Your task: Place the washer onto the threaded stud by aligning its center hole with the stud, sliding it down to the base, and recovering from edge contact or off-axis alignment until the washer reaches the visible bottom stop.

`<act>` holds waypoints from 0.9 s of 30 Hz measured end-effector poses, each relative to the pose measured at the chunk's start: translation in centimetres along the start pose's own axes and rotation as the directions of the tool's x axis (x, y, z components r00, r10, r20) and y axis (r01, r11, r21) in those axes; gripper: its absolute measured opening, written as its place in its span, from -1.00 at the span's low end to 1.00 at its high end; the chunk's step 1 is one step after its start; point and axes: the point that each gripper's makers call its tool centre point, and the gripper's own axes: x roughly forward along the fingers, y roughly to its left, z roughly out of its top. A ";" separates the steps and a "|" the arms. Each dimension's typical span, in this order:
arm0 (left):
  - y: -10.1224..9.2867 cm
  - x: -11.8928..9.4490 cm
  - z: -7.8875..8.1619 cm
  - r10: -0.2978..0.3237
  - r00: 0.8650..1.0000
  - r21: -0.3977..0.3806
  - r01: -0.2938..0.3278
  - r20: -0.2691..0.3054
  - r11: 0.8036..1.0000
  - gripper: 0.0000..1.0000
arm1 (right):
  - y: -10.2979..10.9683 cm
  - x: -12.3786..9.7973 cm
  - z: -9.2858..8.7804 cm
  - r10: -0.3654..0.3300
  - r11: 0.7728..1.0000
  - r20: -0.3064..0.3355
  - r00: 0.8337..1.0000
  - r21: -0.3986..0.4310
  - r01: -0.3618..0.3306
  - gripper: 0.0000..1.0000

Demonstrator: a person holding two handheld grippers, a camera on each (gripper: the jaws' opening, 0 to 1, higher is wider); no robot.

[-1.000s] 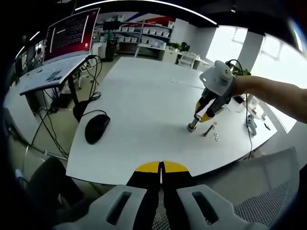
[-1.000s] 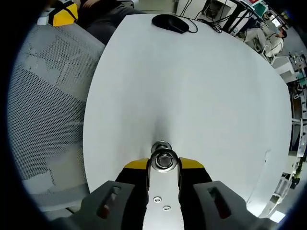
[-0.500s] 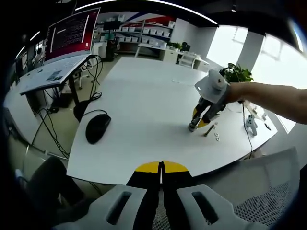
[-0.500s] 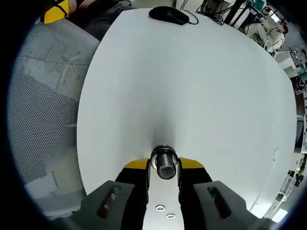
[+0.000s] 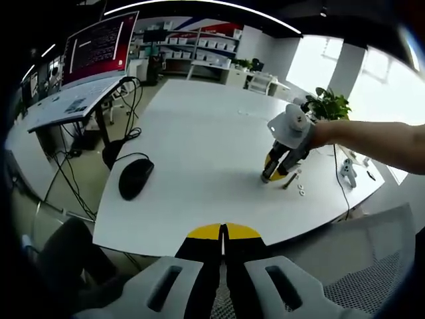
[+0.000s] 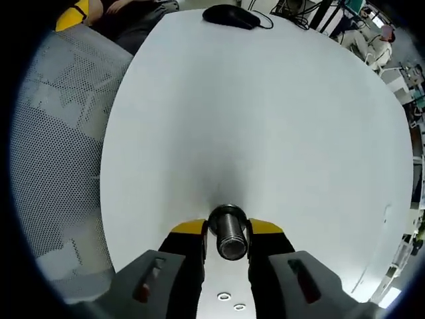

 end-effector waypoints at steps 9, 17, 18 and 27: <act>-0.1 0.0 0.0 -0.008 1.000 0.002 0.008 -0.001 1.000 -1.00 | -0.4 -1.5 -0.4 -0.076 0.987 0.103 0.992 0.145 0.061 -0.50; -0.2 0.0 0.0 -0.013 1.000 0.003 0.013 0.002 1.000 -1.00 | 0.7 -4.9 0.8 -0.099 0.963 0.274 0.957 0.267 0.023 -0.38; -0.2 0.0 0.1 -0.013 1.000 0.003 0.013 0.006 1.000 -1.00 | 0.8 -5.4 1.0 -0.110 0.958 0.296 0.949 0.287 0.022 -0.38; -0.3 0.0 0.3 -0.015 1.000 0.028 0.014 0.017 1.000 -1.00 | 2.5 -10.2 0.3 -0.200 0.907 0.401 0.894 0.420 0.015 -0.30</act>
